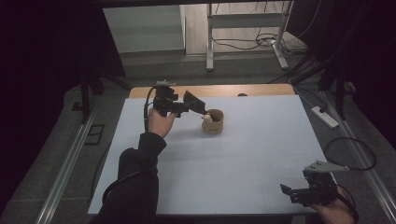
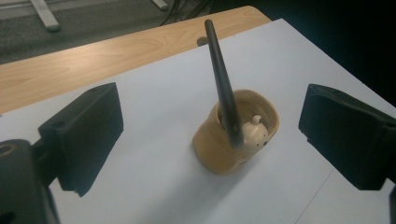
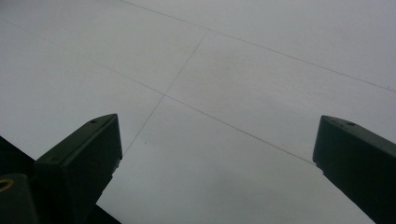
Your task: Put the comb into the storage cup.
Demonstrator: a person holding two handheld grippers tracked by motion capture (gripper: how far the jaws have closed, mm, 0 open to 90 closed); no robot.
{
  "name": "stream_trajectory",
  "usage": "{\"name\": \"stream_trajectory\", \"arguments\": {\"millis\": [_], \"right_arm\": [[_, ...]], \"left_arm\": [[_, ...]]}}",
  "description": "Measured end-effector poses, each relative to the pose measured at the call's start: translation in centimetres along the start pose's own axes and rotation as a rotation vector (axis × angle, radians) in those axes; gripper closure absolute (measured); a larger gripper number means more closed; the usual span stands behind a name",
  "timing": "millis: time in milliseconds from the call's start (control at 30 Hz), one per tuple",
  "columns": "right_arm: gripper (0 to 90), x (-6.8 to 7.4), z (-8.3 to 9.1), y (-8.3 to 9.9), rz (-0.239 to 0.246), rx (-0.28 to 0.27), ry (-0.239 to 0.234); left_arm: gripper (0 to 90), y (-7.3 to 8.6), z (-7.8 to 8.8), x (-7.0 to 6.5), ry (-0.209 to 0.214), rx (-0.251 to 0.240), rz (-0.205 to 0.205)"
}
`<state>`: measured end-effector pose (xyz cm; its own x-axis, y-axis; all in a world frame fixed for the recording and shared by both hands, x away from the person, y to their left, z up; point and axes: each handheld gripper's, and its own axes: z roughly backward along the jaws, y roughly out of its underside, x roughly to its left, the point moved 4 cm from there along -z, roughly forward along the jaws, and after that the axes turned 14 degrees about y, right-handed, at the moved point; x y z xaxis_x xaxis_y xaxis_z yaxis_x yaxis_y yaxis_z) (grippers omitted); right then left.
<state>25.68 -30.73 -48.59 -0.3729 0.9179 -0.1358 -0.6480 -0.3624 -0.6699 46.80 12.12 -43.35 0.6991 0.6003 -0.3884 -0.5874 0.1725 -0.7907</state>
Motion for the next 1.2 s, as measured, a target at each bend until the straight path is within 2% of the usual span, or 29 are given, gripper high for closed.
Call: {"name": "stream_trajectory", "arguments": {"millis": [233,567,867,1100,1200], "right_arm": [[0.0,0.0,0.0,0.0,-0.004,0.0,0.004],[0.0,0.0,0.0,0.0,0.0,0.0,0.002],[0.0,0.0,0.0,0.0,0.002,0.0,-0.002],[0.0,0.1,0.0,0.0,0.007,0.001,0.0],[0.0,0.1,0.0,0.0,0.01,0.0,0.002]], "left_arm": [[3.7,0.1,0.4,-0.2,-0.034,0.002,-0.057],[0.6,0.5,1.2,-0.6,-0.042,-0.018,-0.113],[0.0,1.0,1.8,-0.9,-0.031,-0.022,-0.134],[0.0,1.4,2.7,-1.0,-0.016,-0.064,-0.137],[0.3,1.6,3.0,-1.0,-0.029,-0.059,-0.144]]}}
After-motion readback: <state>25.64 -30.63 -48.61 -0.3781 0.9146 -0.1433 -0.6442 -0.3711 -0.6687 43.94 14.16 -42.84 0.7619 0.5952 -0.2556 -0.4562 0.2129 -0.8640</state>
